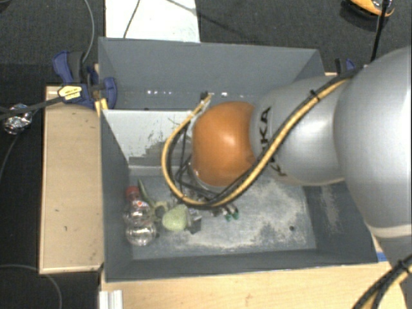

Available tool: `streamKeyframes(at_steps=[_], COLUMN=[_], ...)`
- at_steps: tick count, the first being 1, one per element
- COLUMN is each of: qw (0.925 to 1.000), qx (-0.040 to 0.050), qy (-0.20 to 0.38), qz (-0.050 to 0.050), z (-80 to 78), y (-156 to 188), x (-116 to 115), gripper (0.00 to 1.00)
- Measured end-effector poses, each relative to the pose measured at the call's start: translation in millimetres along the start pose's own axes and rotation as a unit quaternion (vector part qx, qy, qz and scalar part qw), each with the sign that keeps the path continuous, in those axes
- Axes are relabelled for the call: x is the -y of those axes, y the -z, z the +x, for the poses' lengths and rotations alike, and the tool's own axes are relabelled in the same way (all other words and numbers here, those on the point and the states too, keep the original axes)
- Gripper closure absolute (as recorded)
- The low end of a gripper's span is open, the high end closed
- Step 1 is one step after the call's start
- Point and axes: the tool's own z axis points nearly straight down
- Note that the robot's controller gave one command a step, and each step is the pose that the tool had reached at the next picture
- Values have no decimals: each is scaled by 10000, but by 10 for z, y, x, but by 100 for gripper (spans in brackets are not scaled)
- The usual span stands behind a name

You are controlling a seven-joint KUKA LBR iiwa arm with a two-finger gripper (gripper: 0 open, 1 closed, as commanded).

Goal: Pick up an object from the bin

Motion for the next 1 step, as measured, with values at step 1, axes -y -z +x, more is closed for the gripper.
streamKeyframes(at_steps=[1], qw=[10000], qx=[55], qy=[-63], qz=[1], z=[-48], y=[435], x=[89], gripper=[100])
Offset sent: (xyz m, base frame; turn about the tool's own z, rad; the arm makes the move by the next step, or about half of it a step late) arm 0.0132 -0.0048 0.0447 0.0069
